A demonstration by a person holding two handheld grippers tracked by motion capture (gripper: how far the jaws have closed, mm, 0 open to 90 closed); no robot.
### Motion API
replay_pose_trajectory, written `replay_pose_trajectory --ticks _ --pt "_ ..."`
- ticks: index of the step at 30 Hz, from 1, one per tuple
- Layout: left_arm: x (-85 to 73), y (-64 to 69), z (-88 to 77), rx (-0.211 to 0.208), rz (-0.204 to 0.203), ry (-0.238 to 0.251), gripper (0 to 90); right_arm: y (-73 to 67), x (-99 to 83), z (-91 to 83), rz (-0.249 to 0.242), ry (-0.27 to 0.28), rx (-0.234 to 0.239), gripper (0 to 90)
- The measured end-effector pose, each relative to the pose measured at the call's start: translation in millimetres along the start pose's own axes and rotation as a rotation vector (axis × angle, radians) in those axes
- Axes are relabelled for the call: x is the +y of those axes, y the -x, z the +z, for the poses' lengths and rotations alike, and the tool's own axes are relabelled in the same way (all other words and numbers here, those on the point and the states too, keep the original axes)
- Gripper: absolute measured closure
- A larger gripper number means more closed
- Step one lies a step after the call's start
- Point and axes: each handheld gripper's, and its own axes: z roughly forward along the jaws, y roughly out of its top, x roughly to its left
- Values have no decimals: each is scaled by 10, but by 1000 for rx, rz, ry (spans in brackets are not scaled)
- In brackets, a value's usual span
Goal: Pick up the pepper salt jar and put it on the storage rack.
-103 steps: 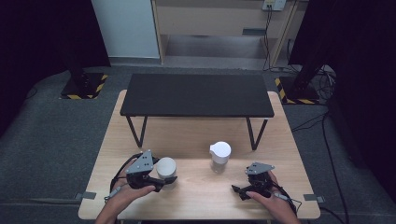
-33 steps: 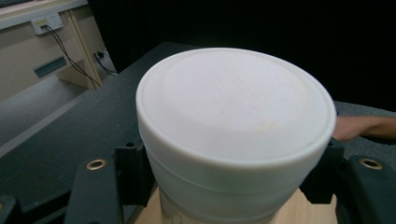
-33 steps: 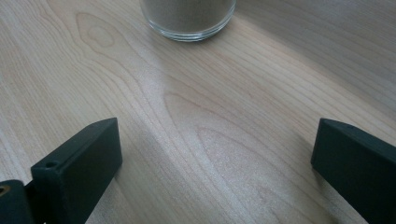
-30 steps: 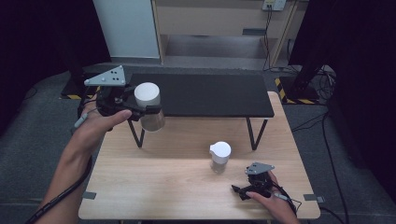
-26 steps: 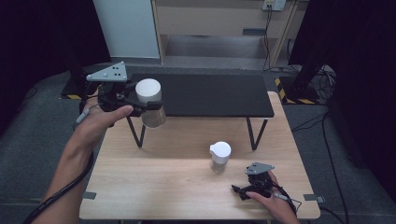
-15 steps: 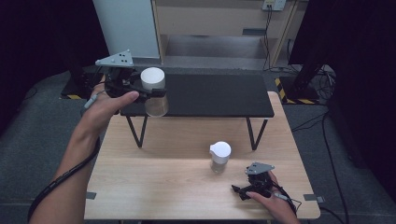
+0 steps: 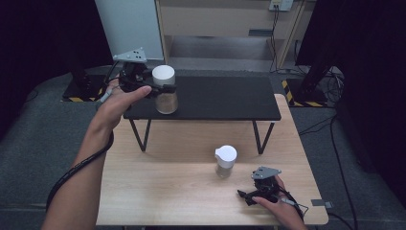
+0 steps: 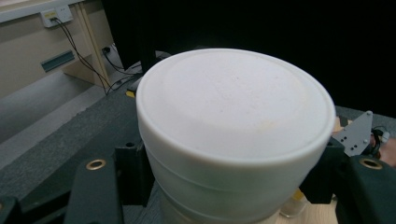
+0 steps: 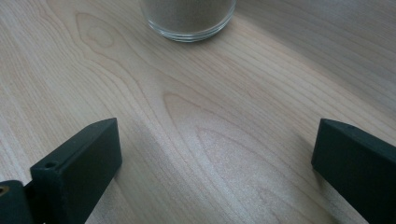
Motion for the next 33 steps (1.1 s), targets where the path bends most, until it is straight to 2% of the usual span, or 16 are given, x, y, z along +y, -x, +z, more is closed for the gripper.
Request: replay_pose_trajectory --ticks 4,10,17,22,27,33 --pt "-85 -66 71 -1 -17 9 331 -1 0 0 0 0 0 23" --pt "-103 -105 157 3 -17 -15 331 -2 0 0 0 0 0 23" --pt "-134 -140 159 11 -25 -18 330 -2 0 0 0 0 0 23" --pt "-185 -196 158 3 -41 0 330 -2 0 0 0 0 0 23" --pt "-111 -212 173 -9 -13 -30 328 -2 0 0 1 0 0 23" --pt "-84 -212 172 -10 -1 -47 326 -2 -1 0 0 0 0 23"
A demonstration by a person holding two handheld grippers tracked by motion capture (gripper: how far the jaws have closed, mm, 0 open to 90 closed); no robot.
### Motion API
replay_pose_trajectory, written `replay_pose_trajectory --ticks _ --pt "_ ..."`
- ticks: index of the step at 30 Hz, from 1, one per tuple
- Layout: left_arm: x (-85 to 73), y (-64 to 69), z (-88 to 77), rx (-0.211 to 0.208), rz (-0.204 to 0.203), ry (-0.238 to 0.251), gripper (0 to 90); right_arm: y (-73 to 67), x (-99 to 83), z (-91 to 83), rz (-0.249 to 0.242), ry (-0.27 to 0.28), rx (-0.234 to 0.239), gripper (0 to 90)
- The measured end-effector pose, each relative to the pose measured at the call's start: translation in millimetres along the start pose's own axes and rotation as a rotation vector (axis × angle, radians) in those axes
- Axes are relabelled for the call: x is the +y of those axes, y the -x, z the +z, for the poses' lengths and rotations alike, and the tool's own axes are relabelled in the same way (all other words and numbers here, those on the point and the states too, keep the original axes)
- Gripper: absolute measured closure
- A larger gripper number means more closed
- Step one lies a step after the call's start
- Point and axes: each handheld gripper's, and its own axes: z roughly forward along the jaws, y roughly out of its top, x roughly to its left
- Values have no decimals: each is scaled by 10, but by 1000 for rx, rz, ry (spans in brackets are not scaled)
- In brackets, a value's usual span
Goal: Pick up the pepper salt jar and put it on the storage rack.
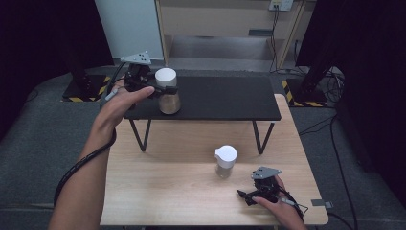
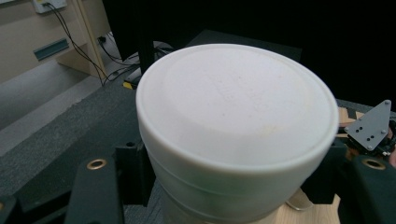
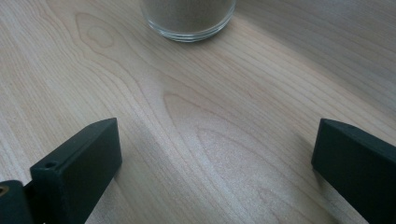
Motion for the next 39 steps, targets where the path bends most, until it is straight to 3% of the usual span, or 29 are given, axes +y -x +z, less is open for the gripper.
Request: replay_pose_trajectory --ticks 3,5,9,13,23,29,35,39 --pt "22 -23 23 -17 -7 -18 271 0 0 0 0 0 0 23" --pt "55 7 24 -5 10 -42 192 0 0 0 0 0 0 23" --pt "24 67 -74 36 -2 -26 65 0 0 0 0 0 0 23" --pt "10 125 -185 62 2 -57 27 -1 0 0 0 0 0 23" --pt "-11 313 -451 120 39 -101 24 -4 0 0 0 0 -2 23" --pt "23 429 -514 163 46 -135 26 -5 0 -1 1 0 -2 23" --pt "0 606 -595 193 72 -157 28 -5 0 -1 1 0 -2 23" --pt "-83 795 -617 252 58 -153 30 -5 0 0 1 0 -2 23"
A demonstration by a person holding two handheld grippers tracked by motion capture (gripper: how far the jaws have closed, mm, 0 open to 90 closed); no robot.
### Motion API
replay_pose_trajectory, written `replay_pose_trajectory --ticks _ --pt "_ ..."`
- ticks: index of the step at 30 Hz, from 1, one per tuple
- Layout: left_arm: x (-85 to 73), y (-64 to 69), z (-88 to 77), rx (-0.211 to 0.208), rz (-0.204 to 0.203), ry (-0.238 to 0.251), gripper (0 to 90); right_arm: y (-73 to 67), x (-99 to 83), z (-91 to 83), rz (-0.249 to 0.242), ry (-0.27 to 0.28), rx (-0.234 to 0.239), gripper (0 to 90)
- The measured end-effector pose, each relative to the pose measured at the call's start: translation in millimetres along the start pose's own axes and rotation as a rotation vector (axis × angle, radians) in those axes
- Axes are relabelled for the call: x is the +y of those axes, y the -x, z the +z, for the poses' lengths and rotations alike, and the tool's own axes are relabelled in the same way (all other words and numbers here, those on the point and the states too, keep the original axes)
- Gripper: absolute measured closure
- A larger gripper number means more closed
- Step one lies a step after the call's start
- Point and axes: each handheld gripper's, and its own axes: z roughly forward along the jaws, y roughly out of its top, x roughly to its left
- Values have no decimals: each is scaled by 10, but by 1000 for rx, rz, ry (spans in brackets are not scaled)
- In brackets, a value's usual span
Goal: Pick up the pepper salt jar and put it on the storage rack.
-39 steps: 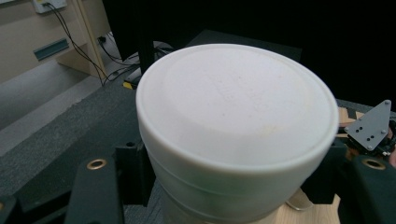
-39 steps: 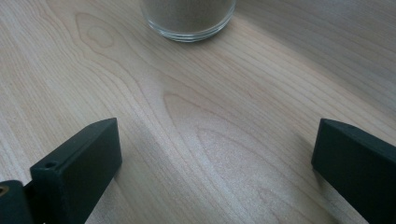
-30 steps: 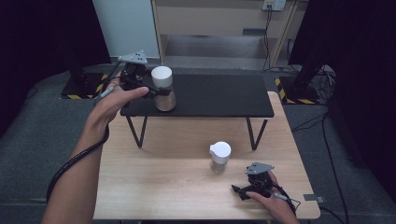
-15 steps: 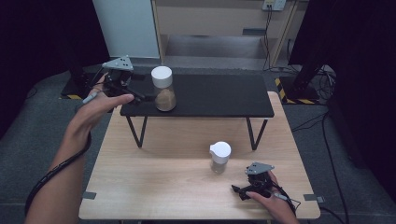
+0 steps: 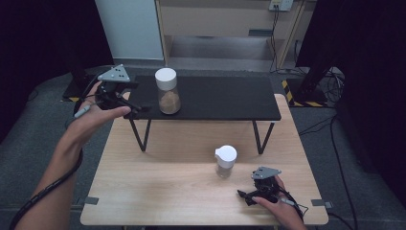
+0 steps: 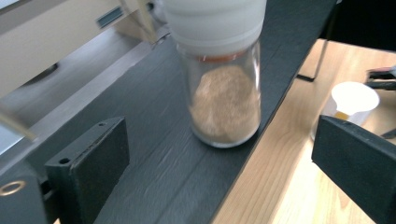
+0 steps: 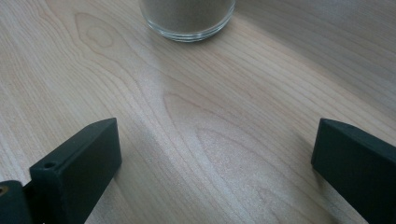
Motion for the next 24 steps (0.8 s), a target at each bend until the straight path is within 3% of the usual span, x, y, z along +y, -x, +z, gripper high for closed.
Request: replay_pose_trajectory --ticks 2,6,13,16,20,24 --pt "-51 77 -16 7 -1 10 31 0 2 -1 0 -1 0 23" --pt "-86 281 -40 30 34 9 35 0 2 -1 0 -1 0 23" --pt "-170 563 -92 34 39 37 41 -3 1 -2 1 -1 -1 23" --pt "-175 677 -98 47 60 22 42 -7 -2 -1 2 0 -3 23" --pt "-230 775 -81 40 53 17 48 -9 -2 -2 3 -1 -4 23" --pt "-327 914 22 35 62 4 45 -10 -3 -3 3 0 -4 23"
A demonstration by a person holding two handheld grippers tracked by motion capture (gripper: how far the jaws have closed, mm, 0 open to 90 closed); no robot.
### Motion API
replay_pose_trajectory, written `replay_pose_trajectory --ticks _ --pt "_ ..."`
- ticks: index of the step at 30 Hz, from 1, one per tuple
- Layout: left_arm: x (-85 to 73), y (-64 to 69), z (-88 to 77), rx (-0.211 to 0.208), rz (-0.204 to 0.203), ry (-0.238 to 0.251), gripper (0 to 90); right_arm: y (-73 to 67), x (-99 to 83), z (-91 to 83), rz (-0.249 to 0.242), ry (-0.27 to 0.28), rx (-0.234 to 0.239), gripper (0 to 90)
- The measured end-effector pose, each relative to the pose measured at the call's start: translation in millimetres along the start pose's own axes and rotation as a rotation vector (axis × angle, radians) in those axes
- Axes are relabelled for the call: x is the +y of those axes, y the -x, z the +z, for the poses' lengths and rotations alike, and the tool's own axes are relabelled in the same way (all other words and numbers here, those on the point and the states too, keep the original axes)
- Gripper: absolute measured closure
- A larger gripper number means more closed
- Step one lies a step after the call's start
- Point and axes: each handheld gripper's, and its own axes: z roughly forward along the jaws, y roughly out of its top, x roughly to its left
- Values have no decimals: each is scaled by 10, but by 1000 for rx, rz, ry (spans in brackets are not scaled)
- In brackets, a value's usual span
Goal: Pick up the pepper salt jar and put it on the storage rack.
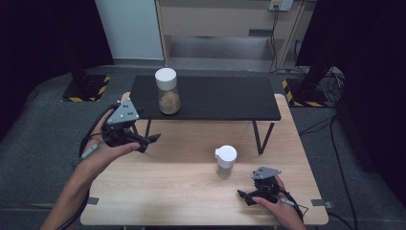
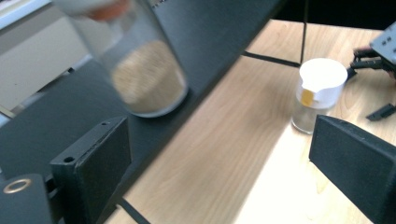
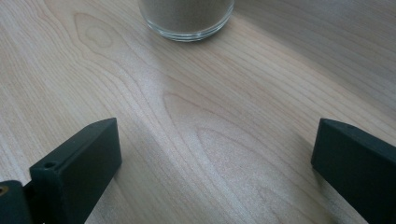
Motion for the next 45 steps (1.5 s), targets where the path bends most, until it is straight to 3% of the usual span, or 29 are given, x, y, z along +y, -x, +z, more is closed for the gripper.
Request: replay_pose_trajectory --ticks 7,12,17,25,33,36,45 --pt "-123 241 255 0 11 -46 48 -8 -3 -2 2 0 -3 24" --pt "-264 445 491 -24 19 -65 48 -9 -3 -2 3 1 -3 25" --pt "-397 568 721 -47 8 -91 46 -8 -3 -2 3 1 -3 24" --pt "-647 594 996 -95 -51 -109 46 -9 -3 -3 3 1 -3 24" --pt "-908 687 1134 -94 -73 -138 45 -9 -3 -2 4 1 -3 25" --pt "-1047 676 1164 -108 -99 -139 44 -10 -3 -3 3 0 -4 25" --pt "-1370 690 1139 -89 -155 -166 44 -12 -4 -4 3 1 -4 25"
